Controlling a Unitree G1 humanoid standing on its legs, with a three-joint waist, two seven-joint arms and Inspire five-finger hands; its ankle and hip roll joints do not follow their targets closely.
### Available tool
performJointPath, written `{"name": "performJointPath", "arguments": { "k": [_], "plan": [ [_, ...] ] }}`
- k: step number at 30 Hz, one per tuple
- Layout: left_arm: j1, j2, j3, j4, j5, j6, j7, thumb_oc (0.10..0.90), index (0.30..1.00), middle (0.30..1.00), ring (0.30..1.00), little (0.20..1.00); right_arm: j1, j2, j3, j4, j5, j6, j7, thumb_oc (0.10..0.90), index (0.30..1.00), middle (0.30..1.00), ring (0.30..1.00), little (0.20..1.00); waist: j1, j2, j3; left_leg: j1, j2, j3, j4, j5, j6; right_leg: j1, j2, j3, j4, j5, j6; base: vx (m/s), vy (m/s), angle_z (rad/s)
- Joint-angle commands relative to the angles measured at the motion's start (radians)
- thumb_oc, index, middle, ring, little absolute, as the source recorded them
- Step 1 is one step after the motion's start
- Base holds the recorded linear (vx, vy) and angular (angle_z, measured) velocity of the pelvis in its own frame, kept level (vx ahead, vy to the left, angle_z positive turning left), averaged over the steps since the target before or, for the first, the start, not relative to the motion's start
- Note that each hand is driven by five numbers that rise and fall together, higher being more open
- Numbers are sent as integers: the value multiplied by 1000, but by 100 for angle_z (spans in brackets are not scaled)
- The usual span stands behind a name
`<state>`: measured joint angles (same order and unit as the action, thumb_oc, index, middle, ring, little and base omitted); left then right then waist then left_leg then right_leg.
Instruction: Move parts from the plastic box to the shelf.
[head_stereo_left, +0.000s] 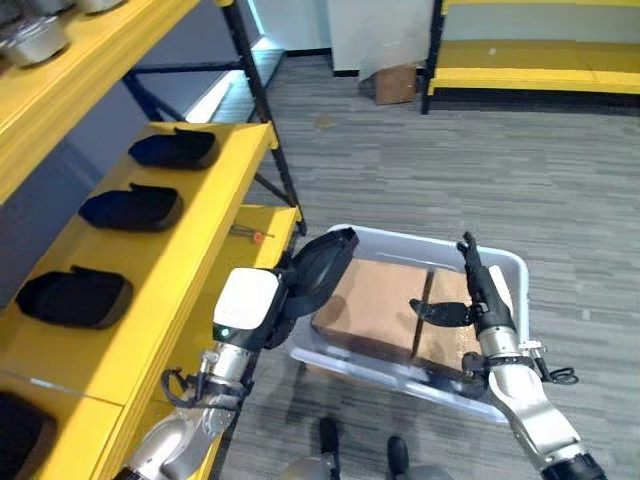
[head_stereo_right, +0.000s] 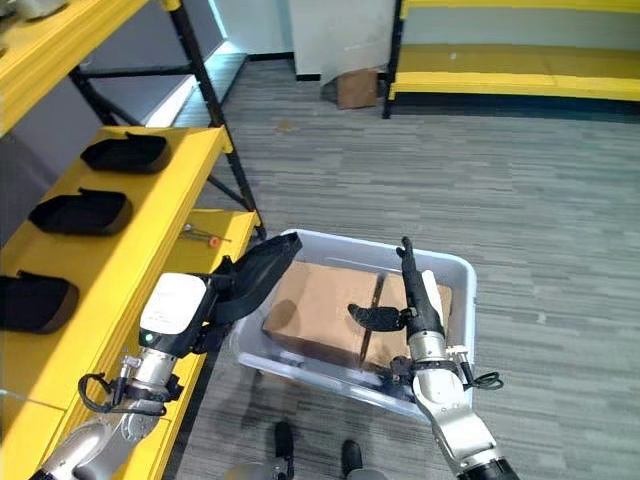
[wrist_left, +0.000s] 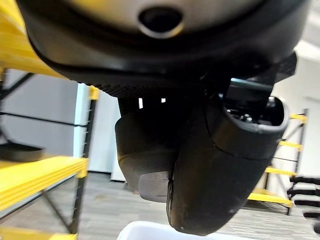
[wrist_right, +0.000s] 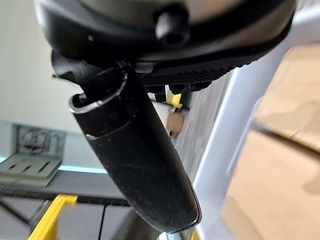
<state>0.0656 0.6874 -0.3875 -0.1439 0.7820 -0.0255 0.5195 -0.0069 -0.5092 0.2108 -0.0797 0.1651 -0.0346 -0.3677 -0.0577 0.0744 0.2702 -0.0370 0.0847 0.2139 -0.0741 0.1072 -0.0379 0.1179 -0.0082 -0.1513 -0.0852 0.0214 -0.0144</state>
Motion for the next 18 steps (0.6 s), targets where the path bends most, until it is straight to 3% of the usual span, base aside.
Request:
{"name": "performJointPath", "arguments": {
  "k": [1, 2, 5, 8, 11, 18],
  "plan": [
    [-118, -10, 81, -76, 51, -65, 164, 400, 300, 300, 300, 300, -91, -33, -75, -133, 23, -134, -64, 900, 1000, 1000, 1000, 1000, -43, -76, -73, 31, 62, 132, 167, -141, -13, -52, -63, -102, 78, -67, 54, -122, 127, 66],
    [-118, -11, 80, -77, 58, -78, 175, 400, 300, 300, 300, 300, -80, -29, -81, -114, 43, -142, -60, 900, 1000, 1000, 1000, 1000, -47, -78, -79, 42, 61, 134, 202, -171, -13, -51, -66, -104, 82, -75, 58, -109, 126, 73],
    [-124, -8, 79, -91, 69, -109, 196, 400, 300, 300, 300, 300, -25, -9, -102, -46, 107, -169, -29, 900, 1000, 1000, 1000, 1000, -63, -83, -87, 66, 66, 142, 295, -176, -15, -61, -67, -125, 92, -68, 52, -115, 135, 64],
    [-135, -3, 77, -103, 76, -114, 197, 400, 300, 300, 300, 300, -4, -2, -112, 8, 152, -192, 16, 900, 1000, 1000, 1000, 1000, -69, -82, -98, 98, 58, 129, 297, -185, -17, -62, -63, -129, 81, -58, 52, -152, 203, 34],
    [-171, 6, 62, -98, 42, -152, 180, 400, 300, 300, 300, 300, 1, 12, -112, 59, 220, -193, 60, 900, 1000, 1000, 1000, 1000, -74, -86, -116, 143, -2, 130, 157, -215, 12, -83, -79, -135, 58, -8, 78, -215, 319, 52],
    [-190, -14, 13, -102, 41, -187, 166, 400, 300, 300, 300, 300, -16, 51, -88, 59, 204, -151, 52, 900, 1000, 1000, 1000, 1000, -67, -90, -128, 181, -31, 118, 22, -185, 22, -74, -88, -134, 15, 32, 124, -120, 240, 8]
  ]
}}
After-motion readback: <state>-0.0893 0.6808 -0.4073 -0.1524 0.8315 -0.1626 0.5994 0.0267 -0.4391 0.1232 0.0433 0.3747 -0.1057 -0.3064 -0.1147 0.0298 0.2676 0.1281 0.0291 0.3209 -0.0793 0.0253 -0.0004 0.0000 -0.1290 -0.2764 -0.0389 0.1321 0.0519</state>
